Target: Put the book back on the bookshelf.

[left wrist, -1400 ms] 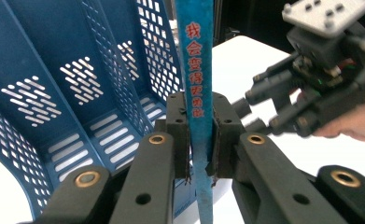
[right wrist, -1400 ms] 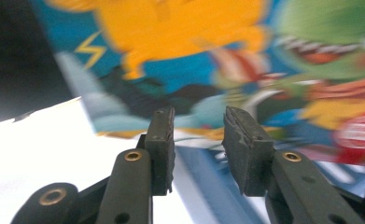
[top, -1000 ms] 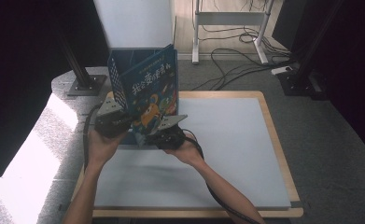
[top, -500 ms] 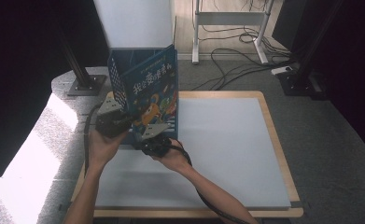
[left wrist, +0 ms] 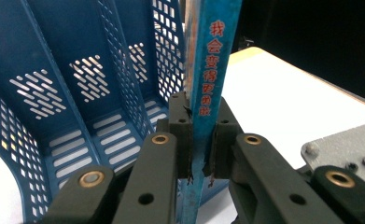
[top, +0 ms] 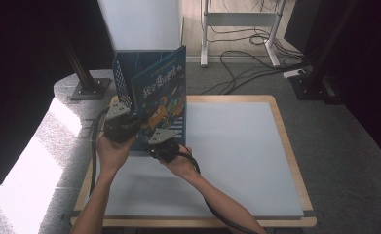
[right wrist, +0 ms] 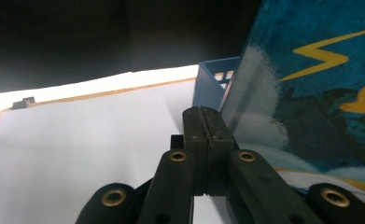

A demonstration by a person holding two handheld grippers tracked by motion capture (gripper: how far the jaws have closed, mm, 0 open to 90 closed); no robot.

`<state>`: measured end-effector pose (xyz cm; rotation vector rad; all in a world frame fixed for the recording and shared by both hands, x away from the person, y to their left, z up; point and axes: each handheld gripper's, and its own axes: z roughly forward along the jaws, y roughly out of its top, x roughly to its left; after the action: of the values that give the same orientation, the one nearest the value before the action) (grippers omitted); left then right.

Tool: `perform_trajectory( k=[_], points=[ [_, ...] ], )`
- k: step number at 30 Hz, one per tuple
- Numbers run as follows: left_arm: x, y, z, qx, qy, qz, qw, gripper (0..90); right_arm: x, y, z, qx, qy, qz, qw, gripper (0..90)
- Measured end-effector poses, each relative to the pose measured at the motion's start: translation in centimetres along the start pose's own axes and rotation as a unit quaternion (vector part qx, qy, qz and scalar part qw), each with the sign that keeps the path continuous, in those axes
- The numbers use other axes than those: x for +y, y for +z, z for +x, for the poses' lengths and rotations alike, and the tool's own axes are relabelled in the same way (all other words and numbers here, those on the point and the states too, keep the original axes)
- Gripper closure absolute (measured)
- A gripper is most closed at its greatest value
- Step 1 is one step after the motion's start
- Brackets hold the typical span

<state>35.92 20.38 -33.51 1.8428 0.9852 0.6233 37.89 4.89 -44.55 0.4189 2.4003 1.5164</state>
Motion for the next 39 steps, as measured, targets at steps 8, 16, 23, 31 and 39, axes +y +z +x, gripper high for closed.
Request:
perform_trajectory(
  k=[8,16,23,31,39],
  points=[
    [0.1,1.2,-0.2,0.017,-0.02,-0.007,0.9996,83.0,-0.4,-0.1,-0.9,-0.02,0.013,0.004,0.9997,89.0],
    [0.5,2.6,-0.3,0.026,-0.04,-0.014,0.9988,83.0,-0.9,-0.5,-2.3,-0.027,0.038,0.001,0.9989,89.0],
    [0.8,3.7,-0.6,0.036,-0.051,-0.021,0.9979,83.1,-1.3,-0.8,-3.5,-0.035,0.051,0.001,0.9981,89.0],
    [1.5,4.6,-0.6,0.045,-0.064,-0.028,0.9965,83.1,-1.3,-1.1,-4.8,-0.036,0.07,-0.004,0.9969,89.0],
    [1.7,5.8,-1.4,0.064,-0.054,-0.035,0.9959,83.1,-1.3,-1.3,-6.0,-0.042,0.078,-0.001,0.996,89.0]
  ],
)
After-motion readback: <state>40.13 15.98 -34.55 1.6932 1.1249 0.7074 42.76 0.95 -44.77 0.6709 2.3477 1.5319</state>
